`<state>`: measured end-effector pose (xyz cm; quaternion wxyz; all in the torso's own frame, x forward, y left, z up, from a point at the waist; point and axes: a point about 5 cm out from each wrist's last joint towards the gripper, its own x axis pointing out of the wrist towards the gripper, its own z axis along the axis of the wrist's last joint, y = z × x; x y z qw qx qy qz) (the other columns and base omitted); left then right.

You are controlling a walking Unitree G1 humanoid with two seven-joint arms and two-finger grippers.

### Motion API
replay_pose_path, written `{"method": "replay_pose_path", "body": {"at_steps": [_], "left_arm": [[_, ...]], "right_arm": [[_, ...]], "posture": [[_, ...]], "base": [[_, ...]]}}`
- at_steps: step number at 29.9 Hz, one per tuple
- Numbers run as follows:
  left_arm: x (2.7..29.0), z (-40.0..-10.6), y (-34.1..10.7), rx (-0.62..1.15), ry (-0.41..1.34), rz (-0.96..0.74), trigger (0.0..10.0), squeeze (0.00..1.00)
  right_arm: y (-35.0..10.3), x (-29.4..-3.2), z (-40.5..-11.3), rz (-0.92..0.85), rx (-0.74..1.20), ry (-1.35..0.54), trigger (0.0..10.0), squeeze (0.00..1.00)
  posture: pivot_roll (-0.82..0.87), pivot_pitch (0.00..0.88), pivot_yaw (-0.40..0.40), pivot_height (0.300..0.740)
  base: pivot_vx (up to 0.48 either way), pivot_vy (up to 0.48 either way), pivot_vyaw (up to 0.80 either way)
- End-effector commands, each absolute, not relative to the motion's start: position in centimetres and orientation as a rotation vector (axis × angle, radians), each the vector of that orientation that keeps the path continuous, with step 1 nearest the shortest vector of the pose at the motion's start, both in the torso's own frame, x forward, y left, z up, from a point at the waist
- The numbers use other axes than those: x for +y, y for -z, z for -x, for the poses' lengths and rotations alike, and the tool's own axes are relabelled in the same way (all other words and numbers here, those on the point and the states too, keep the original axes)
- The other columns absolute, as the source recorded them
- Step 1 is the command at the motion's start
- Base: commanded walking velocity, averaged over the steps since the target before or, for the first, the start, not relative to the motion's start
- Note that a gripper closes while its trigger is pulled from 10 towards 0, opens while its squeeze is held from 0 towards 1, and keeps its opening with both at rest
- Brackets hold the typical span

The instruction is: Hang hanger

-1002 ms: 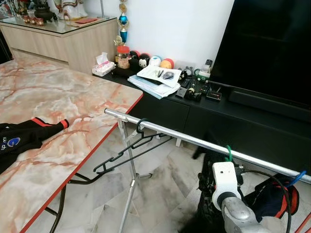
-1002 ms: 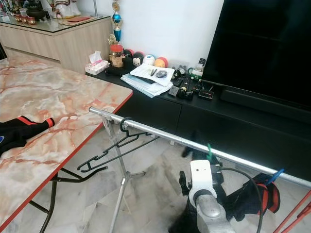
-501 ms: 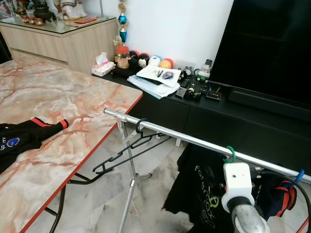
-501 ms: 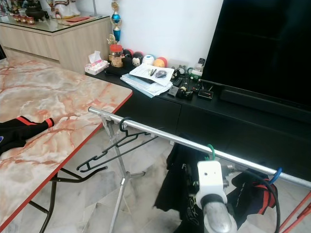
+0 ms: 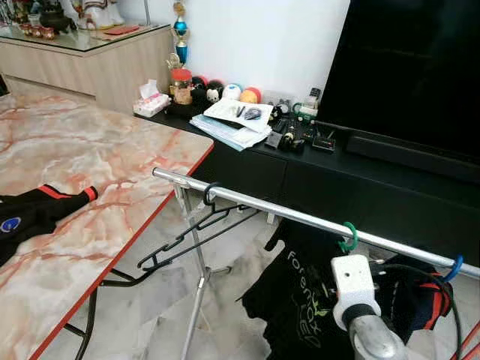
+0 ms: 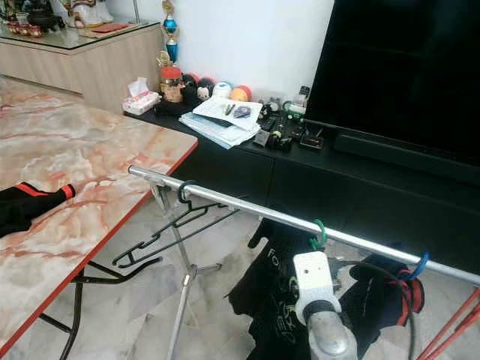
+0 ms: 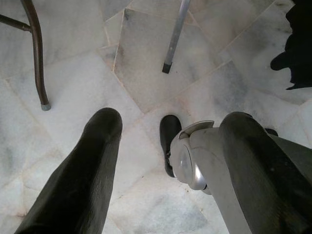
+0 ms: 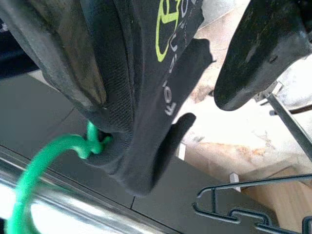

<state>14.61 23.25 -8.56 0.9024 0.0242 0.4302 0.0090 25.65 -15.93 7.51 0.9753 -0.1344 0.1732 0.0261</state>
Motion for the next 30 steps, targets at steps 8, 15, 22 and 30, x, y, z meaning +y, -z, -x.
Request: {"method": "replay_pose_path", "body": {"at_steps": [8, 15, 22, 30], "left_arm": [[23.2, -14.1, 8.8, 0.916, -0.015, -0.046, 10.0, 0.0], [23.2, -14.1, 8.8, 0.917, -0.013, -0.047, 10.0, 0.0], [23.2, -14.1, 8.8, 0.919, -0.013, -0.045, 10.0, 0.0], [23.3, -14.1, 8.8, 0.925, -0.007, -0.044, 10.0, 0.0]], "right_arm": [[-8.6, -16.1, -28.1, 0.314, 0.243, -0.023, 10.0, 0.0], [-7.9, -15.5, -28.7, 0.33, 0.26, -0.05, 10.0, 0.0], [-5.5, -15.2, -27.8, 0.392, 0.37, -0.096, 10.0, 0.0], [-3.5, -15.0, -25.7, 0.425, 0.469, -0.152, 10.0, 0.0]], "posture": [[0.14, 0.045, -0.039, 0.74], [0.14, 0.047, -0.037, 0.74], [0.14, 0.048, -0.038, 0.74], [0.14, 0.052, -0.034, 0.74]], "base": [[0.0, 0.0, 0.0], [0.0, 0.0, 0.0], [0.0, 0.0, 0.0], [0.0, 0.0, 0.0]]}}
